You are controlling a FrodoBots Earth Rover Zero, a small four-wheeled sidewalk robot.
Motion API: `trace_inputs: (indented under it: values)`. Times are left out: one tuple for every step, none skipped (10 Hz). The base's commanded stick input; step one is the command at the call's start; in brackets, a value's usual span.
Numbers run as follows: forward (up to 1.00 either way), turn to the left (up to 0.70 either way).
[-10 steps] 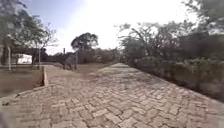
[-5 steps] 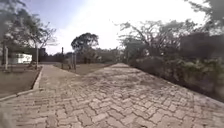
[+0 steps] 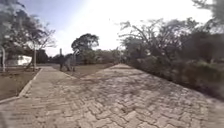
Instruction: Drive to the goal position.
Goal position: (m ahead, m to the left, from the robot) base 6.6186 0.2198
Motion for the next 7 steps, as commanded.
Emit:
trace_inputs:
  values:
    - [0.85, -0.06]
    - [0.85, -0.34]
    - [0.85, -0.34]
    - [0.85, 0.0]
    - [0.85, 0.0]
    - [0.85, 0.0]
    - [0.85, 0.0]
